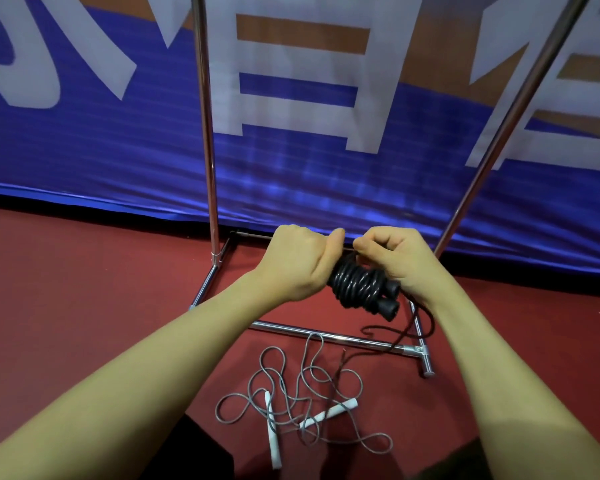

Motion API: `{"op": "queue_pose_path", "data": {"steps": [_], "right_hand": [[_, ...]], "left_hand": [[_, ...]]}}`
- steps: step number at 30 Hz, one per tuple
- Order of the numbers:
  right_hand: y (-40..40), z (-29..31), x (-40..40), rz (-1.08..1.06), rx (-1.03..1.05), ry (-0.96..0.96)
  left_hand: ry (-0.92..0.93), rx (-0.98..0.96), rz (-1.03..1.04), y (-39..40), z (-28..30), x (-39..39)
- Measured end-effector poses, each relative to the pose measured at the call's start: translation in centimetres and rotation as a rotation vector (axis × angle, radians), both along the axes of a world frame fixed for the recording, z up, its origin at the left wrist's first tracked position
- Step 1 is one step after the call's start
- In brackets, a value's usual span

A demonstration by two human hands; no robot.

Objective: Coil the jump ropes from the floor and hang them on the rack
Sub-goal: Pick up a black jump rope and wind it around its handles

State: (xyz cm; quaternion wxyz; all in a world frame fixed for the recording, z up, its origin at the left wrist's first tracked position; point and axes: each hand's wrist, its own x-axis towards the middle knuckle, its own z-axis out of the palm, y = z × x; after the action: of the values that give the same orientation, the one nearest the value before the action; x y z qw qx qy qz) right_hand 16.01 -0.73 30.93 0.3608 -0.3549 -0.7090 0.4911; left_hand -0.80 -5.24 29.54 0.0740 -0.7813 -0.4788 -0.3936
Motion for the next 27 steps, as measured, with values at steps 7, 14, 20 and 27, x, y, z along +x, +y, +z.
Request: {"op": "queue_pose_path", "data": {"steps": [7,14,20,27], "right_hand": [[0.0,-0.3,-0.6,0.03,0.042,0.015],[-0.6,-0.6,-1.4,0.136,-0.029,-0.06],[-1.9,-0.1,-2.3,0.255,0.031,-0.195],[-2.5,-0.2,-2.6,0.311,0.24,-0.323]], "left_hand": [[-0.629,-0.254,0.138,0.1,1.9,1.2],[-0.477,-0.282,0.494,1.8,1.8,-0.7],[-0.322,-0.417,0.661,2.6,1.2,-1.8],[-0.161,-0.418,0.776,2.6,0.3,-2.3]]}}
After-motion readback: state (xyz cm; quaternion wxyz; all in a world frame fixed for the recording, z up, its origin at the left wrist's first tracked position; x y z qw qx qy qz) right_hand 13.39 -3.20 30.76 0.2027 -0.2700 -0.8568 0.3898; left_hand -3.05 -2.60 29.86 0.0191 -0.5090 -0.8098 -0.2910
